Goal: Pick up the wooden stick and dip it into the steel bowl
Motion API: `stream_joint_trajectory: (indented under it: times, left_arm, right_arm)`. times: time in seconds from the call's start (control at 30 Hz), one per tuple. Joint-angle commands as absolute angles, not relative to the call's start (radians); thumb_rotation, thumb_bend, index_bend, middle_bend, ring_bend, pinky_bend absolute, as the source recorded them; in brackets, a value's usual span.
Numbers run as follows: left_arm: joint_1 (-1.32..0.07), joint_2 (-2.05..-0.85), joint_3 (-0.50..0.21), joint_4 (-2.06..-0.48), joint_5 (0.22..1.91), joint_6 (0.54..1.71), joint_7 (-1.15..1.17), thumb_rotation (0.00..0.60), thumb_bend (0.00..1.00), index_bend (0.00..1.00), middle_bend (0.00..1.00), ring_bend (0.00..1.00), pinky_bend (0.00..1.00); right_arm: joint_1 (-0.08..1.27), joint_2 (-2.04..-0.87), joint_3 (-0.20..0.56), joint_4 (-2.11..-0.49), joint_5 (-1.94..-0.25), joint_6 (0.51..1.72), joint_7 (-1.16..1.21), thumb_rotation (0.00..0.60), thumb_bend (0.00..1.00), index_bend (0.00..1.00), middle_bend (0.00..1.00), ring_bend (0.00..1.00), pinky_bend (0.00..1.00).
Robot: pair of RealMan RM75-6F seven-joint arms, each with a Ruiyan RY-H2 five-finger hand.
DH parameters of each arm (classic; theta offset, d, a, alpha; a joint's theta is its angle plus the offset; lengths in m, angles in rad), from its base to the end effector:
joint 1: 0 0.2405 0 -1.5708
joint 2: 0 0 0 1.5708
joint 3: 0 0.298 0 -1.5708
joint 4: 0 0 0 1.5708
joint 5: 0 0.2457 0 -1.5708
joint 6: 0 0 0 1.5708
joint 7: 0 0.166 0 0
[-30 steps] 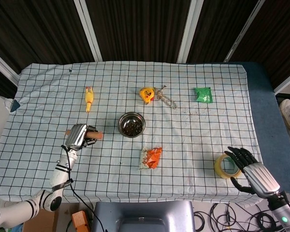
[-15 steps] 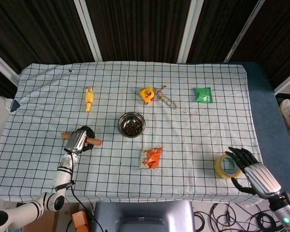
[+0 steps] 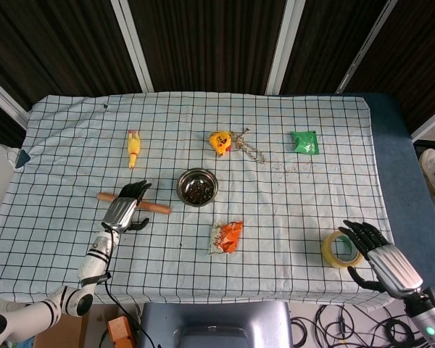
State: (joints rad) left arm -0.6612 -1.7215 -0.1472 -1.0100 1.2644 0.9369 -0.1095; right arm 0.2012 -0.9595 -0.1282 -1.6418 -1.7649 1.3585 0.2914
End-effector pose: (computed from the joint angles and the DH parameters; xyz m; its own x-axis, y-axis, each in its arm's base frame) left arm -0.2708 0.4206 -0.0823 0.2863 0.2856 0.9146 0.9501 -0.2082 -0.2324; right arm -0.3400 -0.1943 0.1399 0.3190 -0.3111 0.8953 -0.9325 -0.2717 0.2378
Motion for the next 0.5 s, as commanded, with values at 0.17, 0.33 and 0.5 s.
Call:
stream_joint_trajectory:
  times: [0.17,0.33,0.5]
  left_arm:
    - [-0.652,-1.658,-0.134,-1.084,1.308,0.951,-0.139,0.600,0.31,0.00,0.00,0.00,0.00]
    - [-0.596,-1.490,-0.096,-1.264,1.401,1.069,-0.130,0.600,0.32,0.00,0.00,0.00,0.00]
    - [-0.399,-1.215,0.025,-1.545,1.481,1.322,0.082,0.600,0.33,0.00,0.00,0.00,0.00]
  right_arm:
    - [0.200,-0.958,-0.129,-1.640,-1.767,1.363,0.296,0.600,0.38,0.00,0.00,0.00,0.00]
    - [0.191,-0.956,-0.127,-1.637,-1.763,1.379,0.293,0.600,0.38,0.00,0.00,0.00,0.00]
    - [0.166,-0.970,-0.098,-1.643,-1.694,1.396,0.216,0.600,0.38,0.00,0.00,0.00,0.00]
